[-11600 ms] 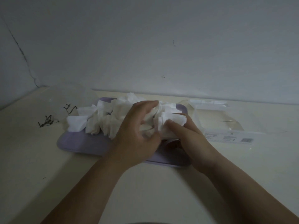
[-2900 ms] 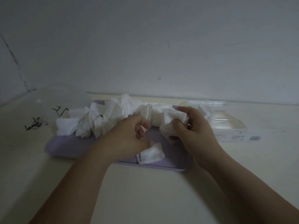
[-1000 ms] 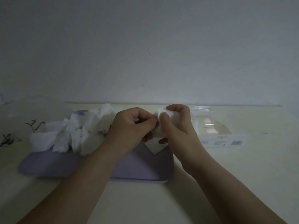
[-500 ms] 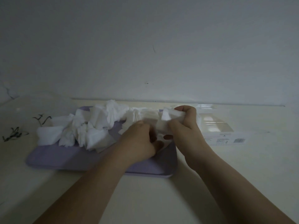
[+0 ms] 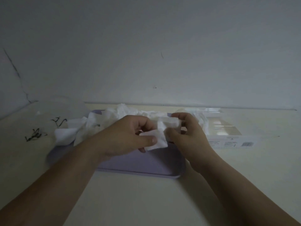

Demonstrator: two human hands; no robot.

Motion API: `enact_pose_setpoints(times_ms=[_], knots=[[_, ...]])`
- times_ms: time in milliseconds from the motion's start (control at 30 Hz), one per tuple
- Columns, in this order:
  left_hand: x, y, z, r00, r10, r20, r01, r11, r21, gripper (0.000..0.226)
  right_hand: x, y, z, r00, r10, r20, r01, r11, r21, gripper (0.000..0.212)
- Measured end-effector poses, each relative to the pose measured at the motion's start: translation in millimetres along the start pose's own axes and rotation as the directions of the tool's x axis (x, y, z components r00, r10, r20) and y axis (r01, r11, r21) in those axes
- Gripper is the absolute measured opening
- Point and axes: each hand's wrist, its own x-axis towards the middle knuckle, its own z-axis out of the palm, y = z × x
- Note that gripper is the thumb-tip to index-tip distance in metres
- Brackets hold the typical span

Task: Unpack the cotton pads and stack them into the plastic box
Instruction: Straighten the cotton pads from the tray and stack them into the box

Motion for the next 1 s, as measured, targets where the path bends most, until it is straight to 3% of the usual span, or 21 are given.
enact_pose_setpoints(times_ms=[133, 400, 567, 633, 700, 800, 933, 1000], knots=[[4.9, 0.3, 2.7, 0.995, 0.054, -0.078, -0.06, 0.995, -0.074, 0.019, -2.8, -2.7, -0.5, 0.991, 0.019, 0.134, -0.033, 0.995, 0.098, 0.049], [12.7, -6.2, 11.0, 0.963, 0.065, -0.261, -0.107, 0.983, -0.15, 0.018, -1.8, 0.3, 2.4, 0.982, 0.019, 0.19, -0.059, 0.977, 0.206, 0.036], [14.0, -15.4, 13.1, 0.952, 0.078, -0.297, -0.118, 0.986, -0.119, 0.017, -1.1, -1.7, 0.8, 0.962, 0.058, 0.268, -0.147, 0.934, 0.325, 0.038], [14.7, -17.0, 15.5, 0.931, 0.089, -0.353, -0.125, 0.989, -0.082, 0.028, -2.2, -5.2, 1.3, 0.952, 0.045, 0.303, -0.154, 0.926, 0.345, 0.038], [15.3, -17.9, 16.7, 0.925, 0.073, -0.373, -0.086, 0.996, -0.019, 0.039, -4.1, -5.7, 4.2, 0.966, 0.039, 0.257, -0.115, 0.95, 0.289, 0.043], [16.3, -23.7, 9.8, 0.908, 0.086, -0.411, -0.057, 0.995, 0.082, 0.03, -2.5, -0.3, 5.3, 0.994, 0.067, 0.085, -0.086, 0.968, 0.235, 0.028], [16.4, -33.5, -7.8, 0.699, 0.268, -0.663, 0.027, 0.916, 0.399, 0.028, 2.1, 5.1, 0.5, 0.996, 0.018, -0.088, -0.006, 0.991, 0.132, 0.025], [21.7, -43.6, -7.6, 0.743, 0.208, -0.636, 0.097, 0.907, 0.41, 0.037, 1.2, 3.4, 2.1, 0.994, -0.018, -0.111, 0.025, 0.998, 0.063, 0.032]])
